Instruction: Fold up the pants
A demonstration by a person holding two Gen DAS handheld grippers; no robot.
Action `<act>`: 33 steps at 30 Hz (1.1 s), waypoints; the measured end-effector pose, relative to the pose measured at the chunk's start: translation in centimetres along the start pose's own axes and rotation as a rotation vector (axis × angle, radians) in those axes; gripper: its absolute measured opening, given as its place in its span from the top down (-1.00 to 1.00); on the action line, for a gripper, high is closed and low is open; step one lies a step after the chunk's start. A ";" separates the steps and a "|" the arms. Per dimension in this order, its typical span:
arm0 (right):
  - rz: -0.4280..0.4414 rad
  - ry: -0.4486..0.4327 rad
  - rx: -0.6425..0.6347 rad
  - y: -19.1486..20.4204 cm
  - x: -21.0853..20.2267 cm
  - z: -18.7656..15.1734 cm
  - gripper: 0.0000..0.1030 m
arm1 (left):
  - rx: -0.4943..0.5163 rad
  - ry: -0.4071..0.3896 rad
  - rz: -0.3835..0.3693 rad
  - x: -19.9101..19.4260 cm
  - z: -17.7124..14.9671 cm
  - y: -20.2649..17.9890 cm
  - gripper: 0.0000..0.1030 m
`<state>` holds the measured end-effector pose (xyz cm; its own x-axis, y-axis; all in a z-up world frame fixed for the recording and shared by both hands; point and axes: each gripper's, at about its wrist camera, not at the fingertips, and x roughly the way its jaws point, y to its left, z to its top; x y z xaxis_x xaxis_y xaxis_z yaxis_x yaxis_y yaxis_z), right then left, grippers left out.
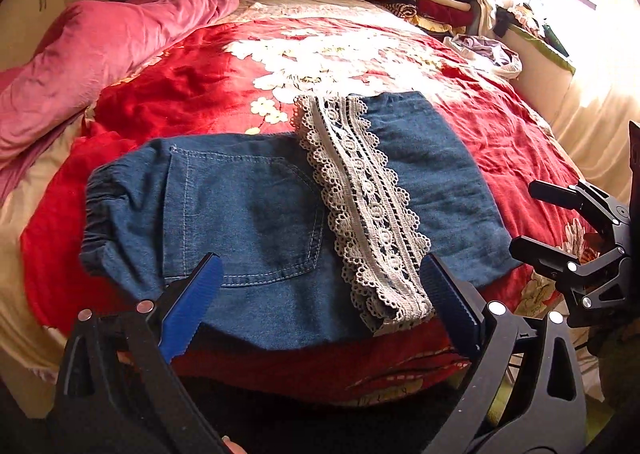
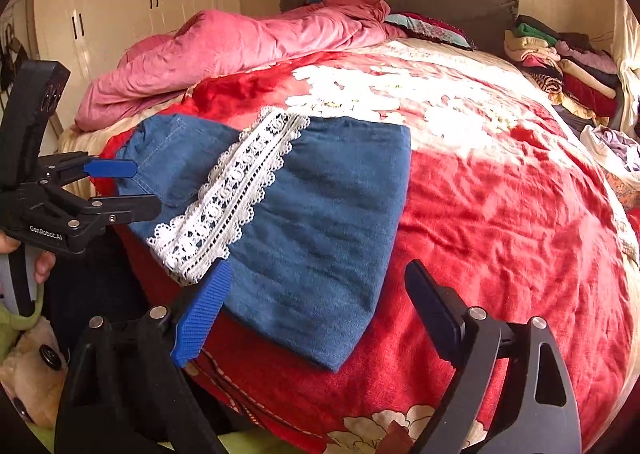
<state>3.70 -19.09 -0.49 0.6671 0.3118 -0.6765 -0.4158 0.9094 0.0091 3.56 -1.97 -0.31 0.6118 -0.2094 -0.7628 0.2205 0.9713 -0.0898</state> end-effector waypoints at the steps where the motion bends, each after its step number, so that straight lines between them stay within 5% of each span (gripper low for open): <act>1: 0.000 -0.004 0.000 0.1 -0.1 0.2 -0.71 | -0.005 -0.007 0.004 -0.3 0.1 0.2 -0.80; 33: 0.073 -0.016 -0.125 6.3 2.9 7.7 -0.73 | -0.183 -0.065 0.113 -4.1 -1.5 9.5 -0.81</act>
<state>7.83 -10.33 3.27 0.6413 0.3812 -0.6659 -0.5370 0.8429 -0.0346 2.03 8.27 1.02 0.6738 -0.0990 -0.7322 0.0098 0.9921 -0.1251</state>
